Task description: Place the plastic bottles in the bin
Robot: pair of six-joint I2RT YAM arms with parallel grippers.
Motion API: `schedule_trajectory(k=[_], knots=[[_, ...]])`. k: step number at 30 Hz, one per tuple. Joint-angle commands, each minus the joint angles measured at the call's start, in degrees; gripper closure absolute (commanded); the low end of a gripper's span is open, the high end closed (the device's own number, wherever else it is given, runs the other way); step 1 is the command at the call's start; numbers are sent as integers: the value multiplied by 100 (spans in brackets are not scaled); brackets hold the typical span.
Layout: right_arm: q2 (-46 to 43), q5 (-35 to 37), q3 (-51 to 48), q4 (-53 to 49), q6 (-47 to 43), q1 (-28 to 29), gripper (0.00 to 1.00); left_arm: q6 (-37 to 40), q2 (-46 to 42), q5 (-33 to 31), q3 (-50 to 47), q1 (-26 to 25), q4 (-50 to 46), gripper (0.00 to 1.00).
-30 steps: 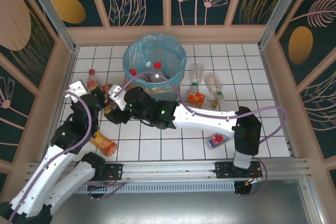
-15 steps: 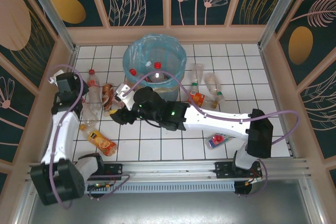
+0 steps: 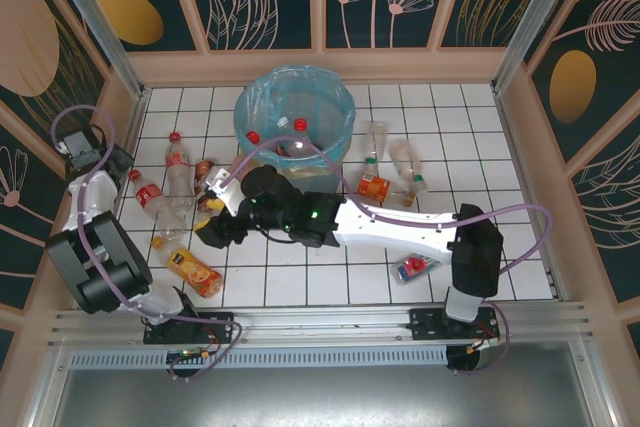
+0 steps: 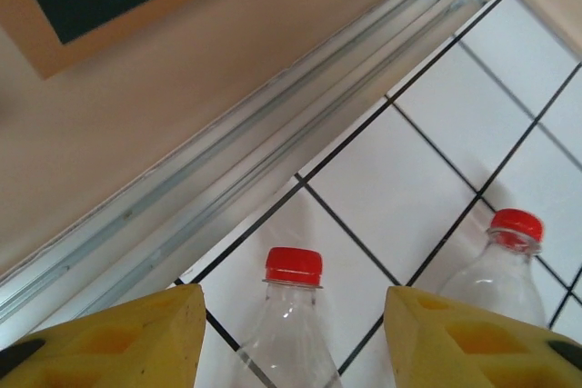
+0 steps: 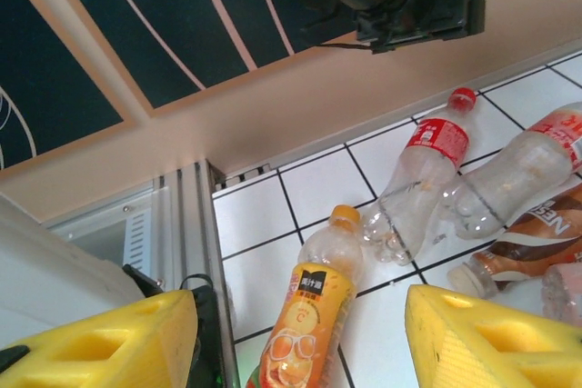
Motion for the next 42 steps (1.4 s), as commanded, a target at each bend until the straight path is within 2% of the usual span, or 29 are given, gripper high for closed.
schedule_trajectory(k=[1, 8, 21, 38, 42], knots=[[-31, -213, 96, -13, 2, 76, 37, 335, 365, 116, 295, 52, -267, 46], [-123, -86, -94, -54, 47, 78, 37, 511, 783, 20, 556, 52, -395, 46], [120, -85, 163, -231, 139, 102, 37, 612, 1676, 407, 725, 43, -470, 47], [414, -51, 511, -412, 122, 260, 37, 511, 2011, 928, 686, -89, -347, 47], [436, -41, 520, -405, 122, 281, 38, 443, 1994, 1034, 624, -111, -275, 53]])
